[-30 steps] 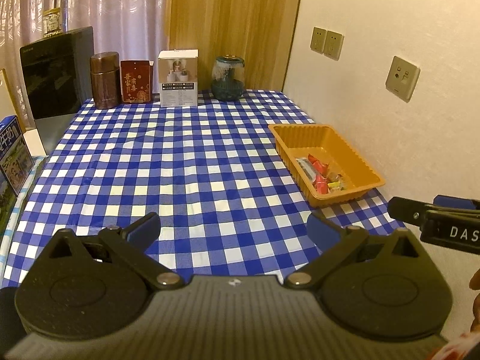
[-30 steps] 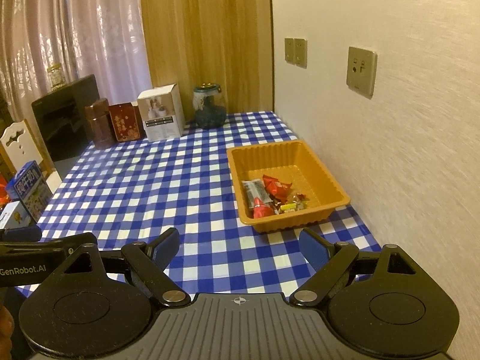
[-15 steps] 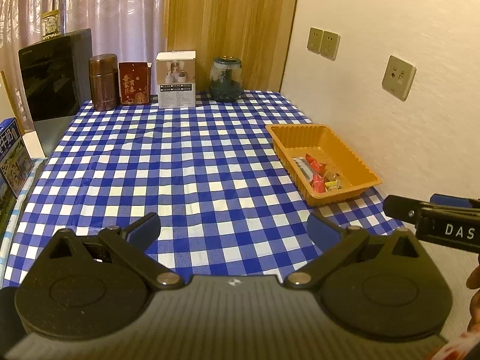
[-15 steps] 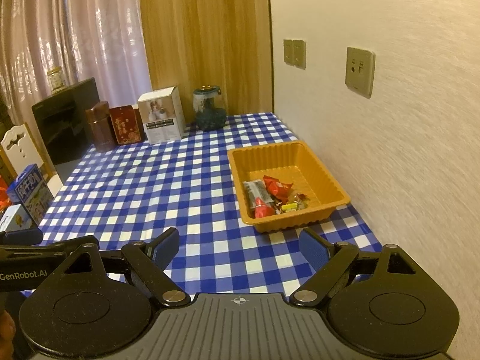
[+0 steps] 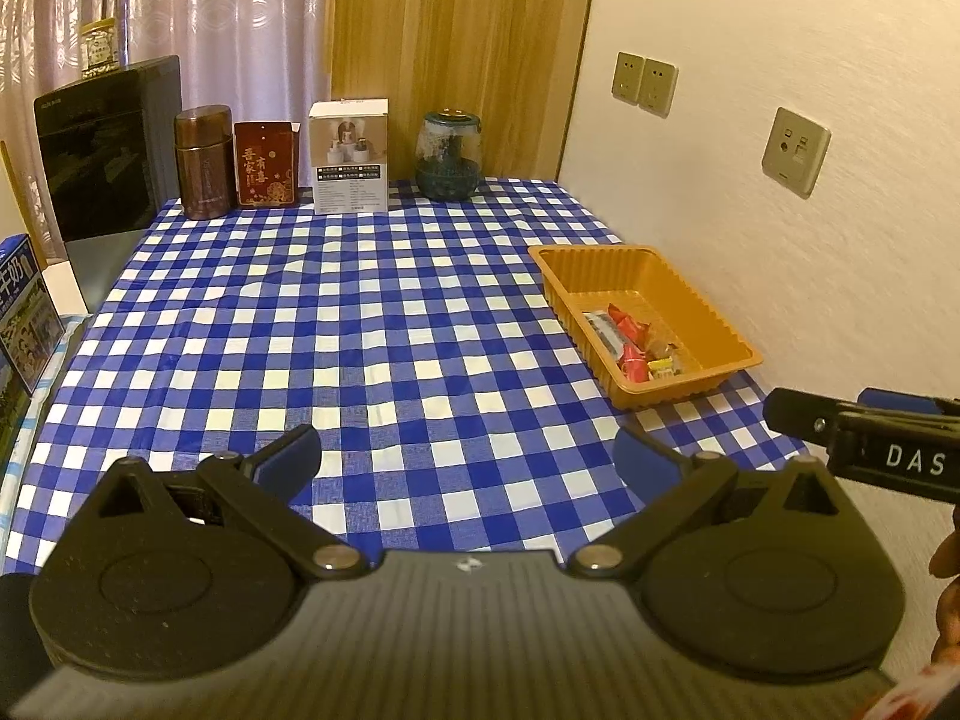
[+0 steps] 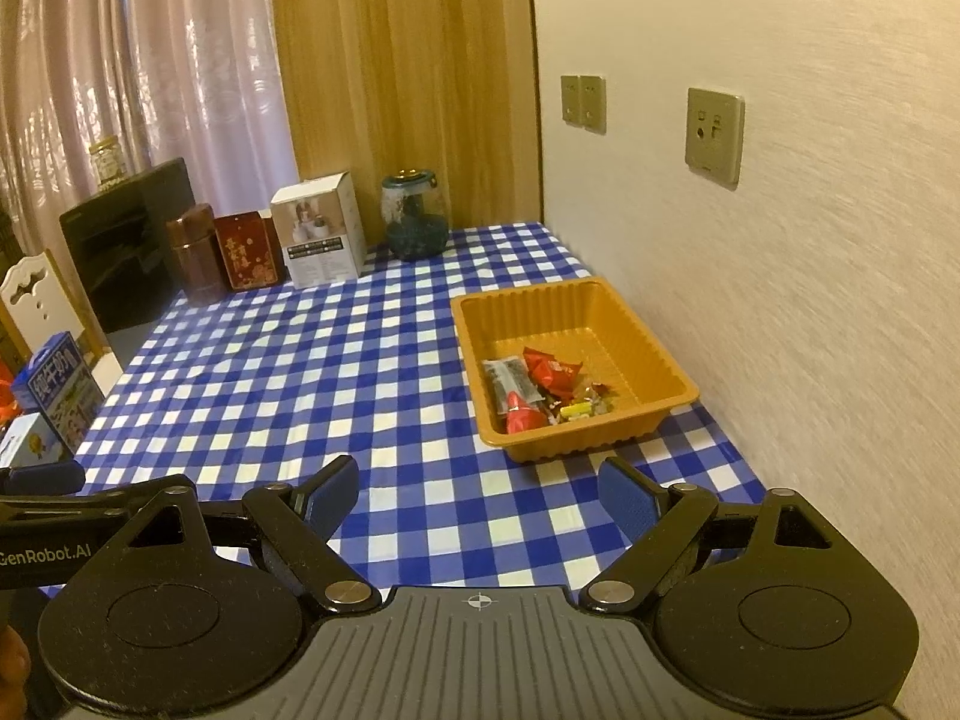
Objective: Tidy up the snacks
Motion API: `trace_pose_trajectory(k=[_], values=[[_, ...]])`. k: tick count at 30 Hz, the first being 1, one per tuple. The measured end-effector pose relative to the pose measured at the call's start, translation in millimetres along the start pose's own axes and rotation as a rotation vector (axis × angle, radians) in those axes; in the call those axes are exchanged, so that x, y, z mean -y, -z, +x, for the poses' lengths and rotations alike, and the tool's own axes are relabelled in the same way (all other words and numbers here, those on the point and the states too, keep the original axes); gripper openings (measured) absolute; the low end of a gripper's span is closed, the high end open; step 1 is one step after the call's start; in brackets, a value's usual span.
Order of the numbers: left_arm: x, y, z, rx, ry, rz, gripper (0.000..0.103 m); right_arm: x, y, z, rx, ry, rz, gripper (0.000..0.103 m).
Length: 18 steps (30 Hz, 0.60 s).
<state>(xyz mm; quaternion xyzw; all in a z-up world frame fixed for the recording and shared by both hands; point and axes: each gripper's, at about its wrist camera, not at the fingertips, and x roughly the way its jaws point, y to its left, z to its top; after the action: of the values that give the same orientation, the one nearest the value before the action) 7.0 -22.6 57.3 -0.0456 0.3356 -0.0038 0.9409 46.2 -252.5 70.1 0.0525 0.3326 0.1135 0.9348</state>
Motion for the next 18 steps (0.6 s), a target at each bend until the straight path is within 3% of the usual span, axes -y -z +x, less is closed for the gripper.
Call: trace_pose_trajectory(k=[18], values=[[0.7,0.5,0.2,0.001,0.0,0.001,0.103,0.4,0.0,-0.1,0.004,0.001,0.004,0.086]])
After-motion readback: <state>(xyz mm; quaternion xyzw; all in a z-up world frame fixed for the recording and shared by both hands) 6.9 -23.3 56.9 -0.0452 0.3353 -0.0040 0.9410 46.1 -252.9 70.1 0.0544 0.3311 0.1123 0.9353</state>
